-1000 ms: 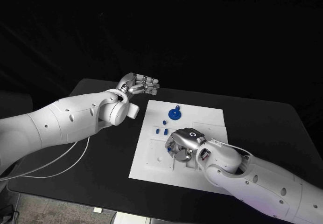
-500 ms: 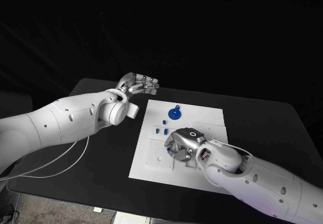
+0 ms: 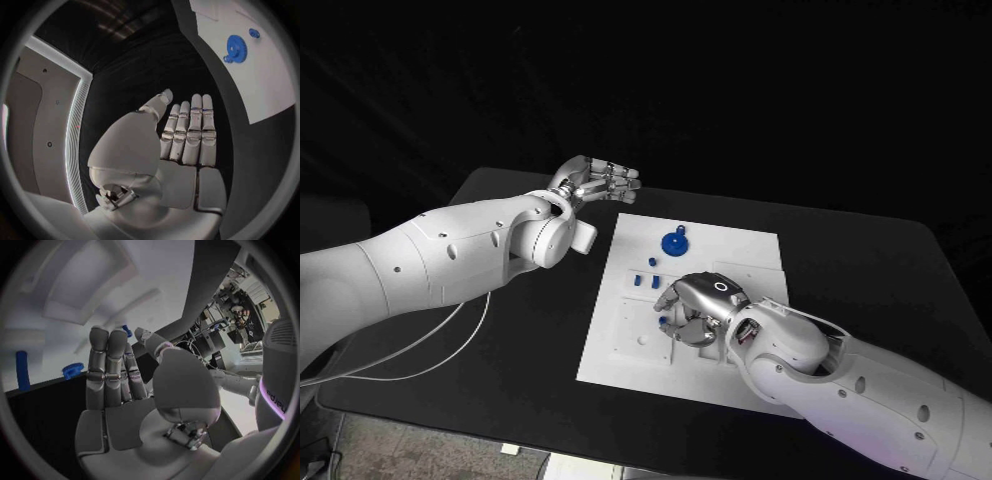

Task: Assemble the parts on the task board

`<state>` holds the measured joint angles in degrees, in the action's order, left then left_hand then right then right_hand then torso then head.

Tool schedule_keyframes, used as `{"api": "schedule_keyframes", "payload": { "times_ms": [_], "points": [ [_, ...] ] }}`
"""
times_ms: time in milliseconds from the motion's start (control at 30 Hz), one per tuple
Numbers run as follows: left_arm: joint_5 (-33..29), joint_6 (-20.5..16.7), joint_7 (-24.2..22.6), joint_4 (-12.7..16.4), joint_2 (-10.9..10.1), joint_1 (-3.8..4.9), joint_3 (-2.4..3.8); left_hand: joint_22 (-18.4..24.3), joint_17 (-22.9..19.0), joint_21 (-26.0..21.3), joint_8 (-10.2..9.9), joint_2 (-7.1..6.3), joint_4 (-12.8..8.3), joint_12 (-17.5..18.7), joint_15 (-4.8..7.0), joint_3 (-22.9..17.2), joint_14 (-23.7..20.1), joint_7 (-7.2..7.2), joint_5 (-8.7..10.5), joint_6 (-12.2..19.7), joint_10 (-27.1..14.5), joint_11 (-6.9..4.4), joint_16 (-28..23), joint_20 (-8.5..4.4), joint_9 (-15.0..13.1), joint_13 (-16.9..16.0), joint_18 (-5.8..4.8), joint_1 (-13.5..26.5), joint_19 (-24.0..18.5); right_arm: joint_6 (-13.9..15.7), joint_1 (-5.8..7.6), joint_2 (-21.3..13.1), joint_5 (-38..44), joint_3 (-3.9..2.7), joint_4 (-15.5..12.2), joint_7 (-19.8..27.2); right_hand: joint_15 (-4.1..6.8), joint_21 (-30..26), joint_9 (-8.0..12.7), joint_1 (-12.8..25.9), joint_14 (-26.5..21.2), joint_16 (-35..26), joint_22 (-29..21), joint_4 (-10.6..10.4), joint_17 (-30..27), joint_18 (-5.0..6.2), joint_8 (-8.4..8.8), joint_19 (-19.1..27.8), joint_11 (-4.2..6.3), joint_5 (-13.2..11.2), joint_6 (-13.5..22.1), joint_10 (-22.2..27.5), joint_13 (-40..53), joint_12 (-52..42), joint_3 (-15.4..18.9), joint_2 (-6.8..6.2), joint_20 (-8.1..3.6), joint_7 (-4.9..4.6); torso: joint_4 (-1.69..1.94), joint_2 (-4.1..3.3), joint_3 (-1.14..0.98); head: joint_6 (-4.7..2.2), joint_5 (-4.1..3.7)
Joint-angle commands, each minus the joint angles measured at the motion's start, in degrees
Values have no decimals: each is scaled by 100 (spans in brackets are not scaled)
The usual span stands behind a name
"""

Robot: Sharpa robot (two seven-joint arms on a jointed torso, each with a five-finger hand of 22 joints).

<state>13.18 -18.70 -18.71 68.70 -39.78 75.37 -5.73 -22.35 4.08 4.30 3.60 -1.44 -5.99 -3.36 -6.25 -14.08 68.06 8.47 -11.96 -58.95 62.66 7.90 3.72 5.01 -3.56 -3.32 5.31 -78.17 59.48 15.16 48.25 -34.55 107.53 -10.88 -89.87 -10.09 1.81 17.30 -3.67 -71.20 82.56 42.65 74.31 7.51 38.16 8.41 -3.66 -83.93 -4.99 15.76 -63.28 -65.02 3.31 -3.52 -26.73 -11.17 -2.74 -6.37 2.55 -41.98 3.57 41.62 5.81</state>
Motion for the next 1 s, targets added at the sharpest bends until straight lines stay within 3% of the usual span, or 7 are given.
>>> {"api": "schedule_keyframes", "payload": {
  "times_ms": [33,200,533,667,700,800,1000],
  "points": [
    [-14,86,-23,16,2,7,6,6,0,-20,9,10,-6,-7,-7,31,-27,7,24,36,-28,-2,-22,17,-4,1,-65,38,42,422,-4,-76,-115,-16,-142,96,-24,64,8,-45,32,24,-6,-22,-9,47,10,-255,19,18,0,-53,5,17,-42,-2,11,-15,-8,-1,-2,-21,-10],
    [2,83,-12,16,-19,8,6,6,0,-20,9,10,-6,-7,-7,31,-27,7,24,36,-28,-2,-22,17,-4,1,-65,38,42,544,-3,-236,-163,-143,-362,85,-12,217,8,-35,41,62,1,-68,5,29,10,-259,38,19,-31,-138,4,18,-135,-21,-3,-23,-19,5,5,-37,-53],
    [14,89,-12,18,-36,8,5,6,0,-20,9,10,-6,-7,-7,31,-27,7,24,36,-28,-2,-22,17,-4,1,-65,38,42,-53,7,-632,-669,-666,-409,-163,-31,189,9,-88,32,99,-62,-149,15,78,10,-249,12,-218,56,1,6,14,-12,17,13,5,-45,26,10,-94,-156],
    [17,94,-15,12,-52,8,5,52,0,-15,11,9,-15,-7,-5,35,-26,3,23,26,-18,-6,-22,15,-4,1,-66,26,50,-174,33,-799,-779,-802,-311,-184,-46,185,9,-126,30,108,-107,-175,8,102,10,-249,2,-346,54,22,6,15,153,28,37,11,-80,45,4,-83,-159],
    [17,94,-17,12,-58,8,5,52,0,-15,11,9,-15,-7,-5,35,-26,3,23,26,-18,-6,-22,15,-4,1,-66,26,50,-196,38,-840,-808,-828,-289,-183,-44,186,9,-140,29,108,-118,-189,5,101,10,-249,6,-422,57,33,7,14,231,34,38,23,-93,49,1,-86,-157],
    [18,94,-21,6,-69,7,4,52,0,-15,11,9,-15,-7,-5,35,-26,3,23,26,-18,-6,-22,15,-4,1,-66,26,50,-287,49,-939,-907,-883,-240,-186,-82,118,4,-171,29,100,-182,-354,-7,111,-1,-241,-20,-1255,103,180,16,-1,881,86,59,46,-122,59,-13,-99,-157],
    [19,105,-22,-1,-66,6,4,55,0,-13,8,7,-12,-6,-5,38,-23,7,27,26,-12,-7,-22,15,-3,1,-68,35,52,-470,54,-961,-977,-917,-172,-195,-100,-127,6,-524,3,70,-349,-817,-6,133,7,-239,-68,-1307,287,396,10,10,1618,45,69,96,-134,67,-32,-118,-175]
  ]
}}
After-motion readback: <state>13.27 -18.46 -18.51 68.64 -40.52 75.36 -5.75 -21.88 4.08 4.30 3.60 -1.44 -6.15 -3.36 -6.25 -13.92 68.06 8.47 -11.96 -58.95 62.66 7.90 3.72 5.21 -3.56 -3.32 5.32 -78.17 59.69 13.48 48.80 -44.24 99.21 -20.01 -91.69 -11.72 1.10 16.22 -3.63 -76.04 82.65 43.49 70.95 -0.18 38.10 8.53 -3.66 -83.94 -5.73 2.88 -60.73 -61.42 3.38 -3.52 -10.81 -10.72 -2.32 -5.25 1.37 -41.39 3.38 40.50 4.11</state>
